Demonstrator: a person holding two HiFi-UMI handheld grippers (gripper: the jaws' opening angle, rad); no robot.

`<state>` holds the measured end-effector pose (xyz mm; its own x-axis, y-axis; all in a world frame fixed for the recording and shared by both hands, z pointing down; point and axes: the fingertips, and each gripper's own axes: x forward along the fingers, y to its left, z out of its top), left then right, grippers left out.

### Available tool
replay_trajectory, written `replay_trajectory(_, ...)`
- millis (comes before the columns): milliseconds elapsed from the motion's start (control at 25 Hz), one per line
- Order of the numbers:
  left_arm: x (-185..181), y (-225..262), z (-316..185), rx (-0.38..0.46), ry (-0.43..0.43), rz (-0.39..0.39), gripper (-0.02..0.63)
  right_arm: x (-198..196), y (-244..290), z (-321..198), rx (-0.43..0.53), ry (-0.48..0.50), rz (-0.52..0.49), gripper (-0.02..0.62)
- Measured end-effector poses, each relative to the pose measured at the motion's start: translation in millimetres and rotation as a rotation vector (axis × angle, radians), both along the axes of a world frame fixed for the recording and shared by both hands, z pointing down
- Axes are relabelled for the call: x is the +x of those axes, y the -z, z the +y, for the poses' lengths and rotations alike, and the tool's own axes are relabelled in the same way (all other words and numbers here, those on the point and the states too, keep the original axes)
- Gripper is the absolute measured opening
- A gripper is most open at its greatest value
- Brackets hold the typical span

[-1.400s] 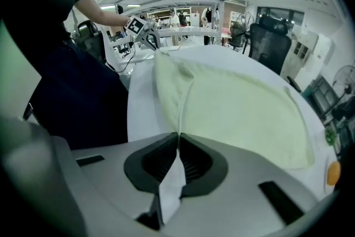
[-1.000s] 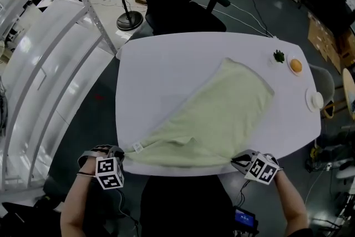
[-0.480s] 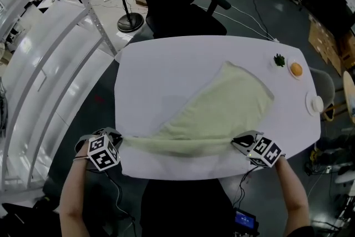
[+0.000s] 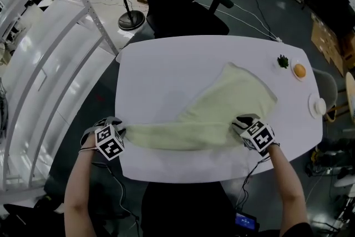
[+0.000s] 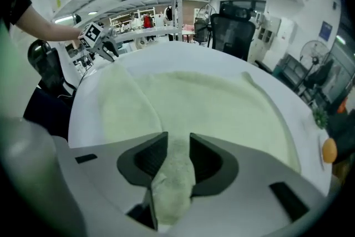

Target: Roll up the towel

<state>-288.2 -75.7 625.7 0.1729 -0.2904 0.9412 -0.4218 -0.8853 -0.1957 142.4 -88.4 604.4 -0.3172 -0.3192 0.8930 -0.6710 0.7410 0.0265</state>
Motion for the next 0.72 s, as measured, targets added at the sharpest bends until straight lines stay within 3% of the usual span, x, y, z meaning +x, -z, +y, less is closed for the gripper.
replay_trajectory(80, -3.8, 5.9, -0.8, 0.004, 0.018, 0.020, 0.245, 5.9, 9.3, -6.0, 0.047, -0.016, 0.007, 0.197)
replay_trajectory(160, -4.8, 16.3, 4.0, 0.010, 0.009, 0.040, 0.296, 7.4, 23.4, -2.5, 0.081, -0.011, -0.004, 0.234)
replay_trajectory(400, 24.6, 45.1, 31.4, 0.036, -0.111, 0.098, 0.301, -2.6, 48.1, 33.6, 0.104, 0.093, -0.041, 0.282)
replay_trajectory(720, 88.7, 33.9, 85.1, -0.025, -0.256, 0.174, 0.295, -18.0, 25.4, 94.0, 0.051, 0.241, -0.007, 0.285)
